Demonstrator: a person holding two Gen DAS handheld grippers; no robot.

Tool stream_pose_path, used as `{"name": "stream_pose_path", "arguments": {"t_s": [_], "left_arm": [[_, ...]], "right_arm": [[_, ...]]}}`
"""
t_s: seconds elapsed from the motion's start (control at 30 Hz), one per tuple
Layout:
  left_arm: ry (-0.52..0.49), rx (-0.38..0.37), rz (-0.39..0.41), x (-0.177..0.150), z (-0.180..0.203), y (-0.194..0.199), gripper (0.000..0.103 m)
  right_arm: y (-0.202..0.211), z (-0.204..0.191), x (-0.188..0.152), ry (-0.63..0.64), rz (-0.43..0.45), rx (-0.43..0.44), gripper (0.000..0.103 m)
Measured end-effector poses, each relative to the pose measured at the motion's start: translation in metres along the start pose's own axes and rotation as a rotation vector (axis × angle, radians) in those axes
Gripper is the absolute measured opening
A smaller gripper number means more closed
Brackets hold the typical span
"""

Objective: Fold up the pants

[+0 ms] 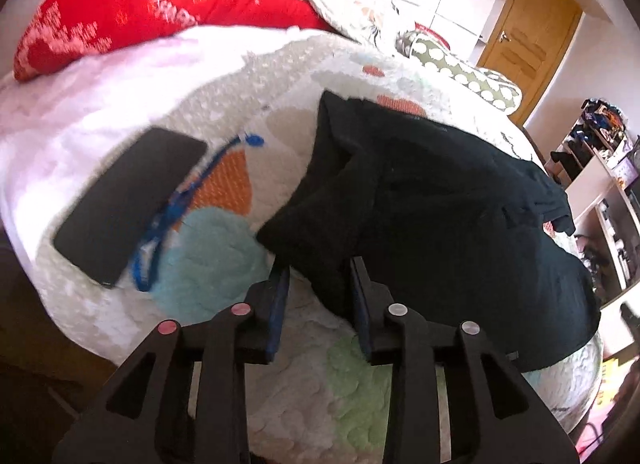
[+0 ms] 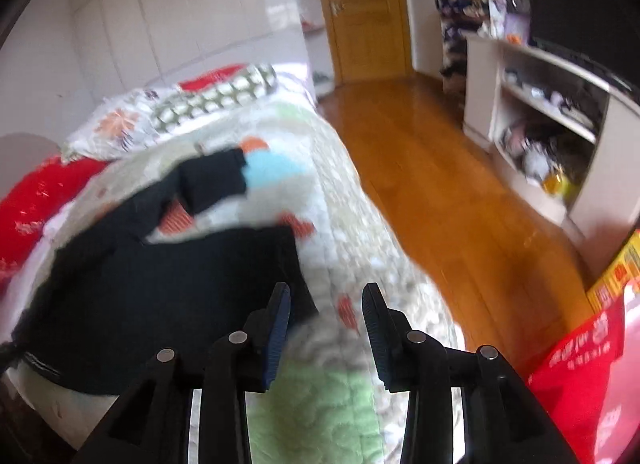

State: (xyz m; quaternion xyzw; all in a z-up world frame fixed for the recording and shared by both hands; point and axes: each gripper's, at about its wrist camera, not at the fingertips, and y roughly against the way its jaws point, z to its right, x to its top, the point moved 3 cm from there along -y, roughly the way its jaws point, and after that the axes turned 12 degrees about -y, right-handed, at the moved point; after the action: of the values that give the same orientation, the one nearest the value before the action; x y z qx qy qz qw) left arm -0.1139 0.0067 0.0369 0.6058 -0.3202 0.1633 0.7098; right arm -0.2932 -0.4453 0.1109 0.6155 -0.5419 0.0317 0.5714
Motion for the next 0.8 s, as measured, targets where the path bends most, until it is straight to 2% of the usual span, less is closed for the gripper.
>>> {"name": "stream_pose_path", "arguments": {"t_s": [0.1,0.17,0.3,0.37,0.43,0.5,0.6,0.7,0.8], "left_arm": [[0.002,0.057,0.036,0.002,-0.004,0.017,0.029],[0.009,0.074,0.052,0.004,-0.007,0.026,0.030],[0.011,0.059,0.073,0.011,-0.007,0.037,0.029],[0.001,0.040,0.090,0.015,-0.001,0.040,0.030],[-0.014,0.008,0.088,0.018,0.008,0.036,0.036],[-0.024,-0.031,0.079,0.020,0.018,0.029,0.056],[-0.048,-0.064,0.053,0.020,0.036,0.011,0.056],[-0.063,-0.057,0.006,0.017,0.046,-0.013,0.056],[-0.070,-0.043,-0.033,0.014,0.049,-0.033,0.056]], "right_arm": [[-0.014,-0.031,0.000,0.067,-0.034,0.085,0.036],[-0.029,-0.045,-0.006,0.091,-0.063,0.110,0.036],[-0.061,-0.051,-0.018,0.066,-0.135,0.132,0.036],[-0.076,-0.043,-0.024,0.045,-0.168,0.079,0.036],[-0.090,-0.033,-0.027,0.013,-0.213,0.071,0.034],[-0.087,-0.036,-0.026,0.023,-0.209,0.064,0.034],[-0.074,-0.046,-0.022,0.072,-0.196,0.069,0.035],[-0.067,-0.050,-0.018,0.082,-0.180,0.085,0.035],[-0.077,-0.045,-0.022,0.080,-0.201,0.059,0.035]]}}
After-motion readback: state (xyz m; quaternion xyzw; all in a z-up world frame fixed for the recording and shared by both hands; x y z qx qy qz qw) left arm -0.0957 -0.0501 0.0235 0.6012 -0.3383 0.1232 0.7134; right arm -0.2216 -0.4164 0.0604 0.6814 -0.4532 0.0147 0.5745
